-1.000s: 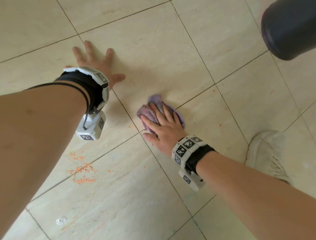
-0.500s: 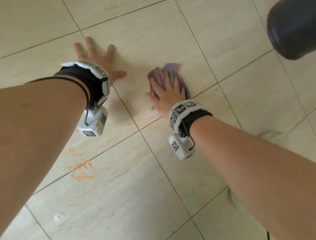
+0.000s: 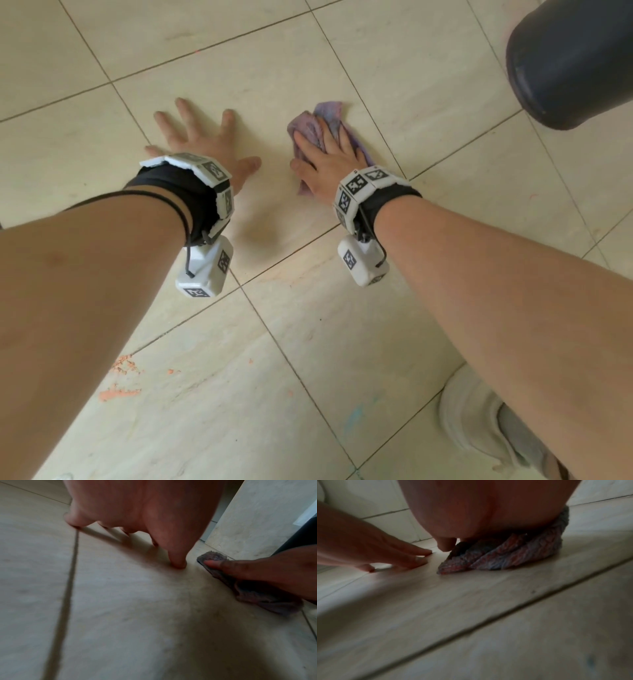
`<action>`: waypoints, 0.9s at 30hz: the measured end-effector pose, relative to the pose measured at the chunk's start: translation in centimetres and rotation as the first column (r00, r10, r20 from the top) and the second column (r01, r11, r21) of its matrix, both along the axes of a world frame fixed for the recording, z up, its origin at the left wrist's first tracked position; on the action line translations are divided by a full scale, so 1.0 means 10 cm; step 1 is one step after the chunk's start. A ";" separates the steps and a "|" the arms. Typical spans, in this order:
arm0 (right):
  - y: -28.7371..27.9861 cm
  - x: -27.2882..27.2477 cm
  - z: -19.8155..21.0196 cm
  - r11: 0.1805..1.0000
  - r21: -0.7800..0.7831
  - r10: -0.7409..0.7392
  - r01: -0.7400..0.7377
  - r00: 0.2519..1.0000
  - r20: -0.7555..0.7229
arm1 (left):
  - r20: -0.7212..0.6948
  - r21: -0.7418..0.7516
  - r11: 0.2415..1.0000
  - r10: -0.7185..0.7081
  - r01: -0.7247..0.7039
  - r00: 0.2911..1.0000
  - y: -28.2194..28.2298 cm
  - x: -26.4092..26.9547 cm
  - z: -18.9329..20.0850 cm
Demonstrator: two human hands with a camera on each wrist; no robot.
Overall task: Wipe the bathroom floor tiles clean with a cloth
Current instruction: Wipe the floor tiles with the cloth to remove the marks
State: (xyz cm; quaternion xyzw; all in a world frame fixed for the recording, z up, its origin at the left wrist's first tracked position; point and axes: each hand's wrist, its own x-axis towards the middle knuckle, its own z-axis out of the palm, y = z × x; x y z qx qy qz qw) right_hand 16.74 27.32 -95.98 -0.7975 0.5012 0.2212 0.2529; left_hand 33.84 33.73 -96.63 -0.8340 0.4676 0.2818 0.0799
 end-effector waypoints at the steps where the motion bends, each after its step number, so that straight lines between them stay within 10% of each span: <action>1: -0.09 -0.03 0.00 1.000 -0.009 -0.025 0.025 1.000 0.000 | -0.008 0.000 1.000 -0.008 0.008 1.000 -0.04 -0.05 0.00; 11: -0.87 -0.79 -0.04 0.945 -0.091 -0.321 0.314 0.943 -0.083 | -0.009 0.020 1.000 0.010 -0.010 1.000 -0.35 -0.45 0.03; 27: 0.22 -1.19 0.07 0.847 -0.039 -0.532 0.531 0.840 -0.107 | 0.043 0.007 0.990 -0.144 0.144 0.989 -0.47 -0.58 0.01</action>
